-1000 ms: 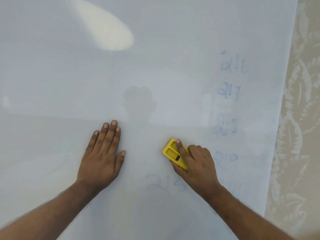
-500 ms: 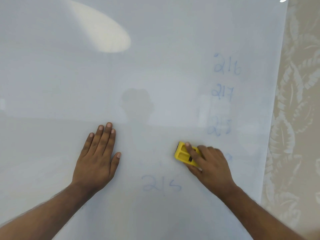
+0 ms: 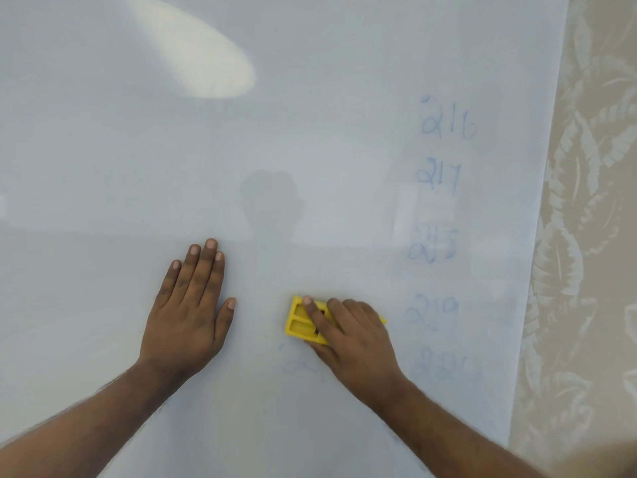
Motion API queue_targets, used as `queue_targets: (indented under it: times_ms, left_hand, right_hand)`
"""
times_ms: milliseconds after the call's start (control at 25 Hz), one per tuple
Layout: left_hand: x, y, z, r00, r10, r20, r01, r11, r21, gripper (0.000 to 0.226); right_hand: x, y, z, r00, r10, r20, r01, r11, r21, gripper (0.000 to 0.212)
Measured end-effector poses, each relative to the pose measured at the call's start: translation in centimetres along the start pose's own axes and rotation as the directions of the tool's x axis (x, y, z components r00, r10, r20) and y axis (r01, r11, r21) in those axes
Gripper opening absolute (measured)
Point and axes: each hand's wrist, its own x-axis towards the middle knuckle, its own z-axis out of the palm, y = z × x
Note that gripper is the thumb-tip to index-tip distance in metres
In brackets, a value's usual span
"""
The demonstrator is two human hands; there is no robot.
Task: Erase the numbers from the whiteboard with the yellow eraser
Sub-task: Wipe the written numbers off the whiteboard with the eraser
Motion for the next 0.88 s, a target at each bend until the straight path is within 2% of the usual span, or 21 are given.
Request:
queue_targets:
  times_ms: [120,200,280,440,560,680,880]
  left_hand:
    - [0.0,-0.1,0.0,1.000,0.005,-0.005,-0.005,1.000,0.003,0.068]
    - [-0.1,-0.1,-0.1,1.000,0.011,0.002,-0.011,1.000,0.000,0.068]
    - [-0.3,-0.2,-0.1,1.000,0.017,0.008,-0.017,1.000,0.000,0.068]
    - [-0.6,-0.1,0.1,1.000,0.016,0.001,-0.016,1.000,-0.002,0.068]
    - [-0.7,-0.1,0.1,1.000,0.023,-0.008,-0.023,1.000,-0.005,0.067]
    - [-0.8,-0.1,0.1,0.999,0.028,-0.021,-0.028,1.000,0.000,0.067]
    - [-1.2,0.0,0.2,1.000,0.029,-0.004,-0.029,0.999,-0.018,0.067]
  right_hand:
    - [-1.9,0.1,-0.1,0.991,-0.120,0.051,0.122,0.992,-0.032,0.047]
    - [-2.3,1.2,-0.7,0.962,-0.236,0.133,0.245,0.968,-0.050,0.046]
    - [-1.6,2.2,-1.2,0.946,-0.273,0.174,0.288,0.955,-0.067,0.047]
    - [2.8,2.0,-1.6,0.999,-0.007,0.048,0.007,1.000,-0.011,0.052]
    - [4.7,0.0,-0.6,0.999,0.045,0.025,-0.046,0.997,0.066,0.055]
    - [3.1,-2.2,0.7,0.995,-0.080,0.053,0.075,0.993,0.093,0.051]
    - [-3.1,-3.7,1.5,0.947,-0.277,0.162,0.267,0.960,0.078,0.044]
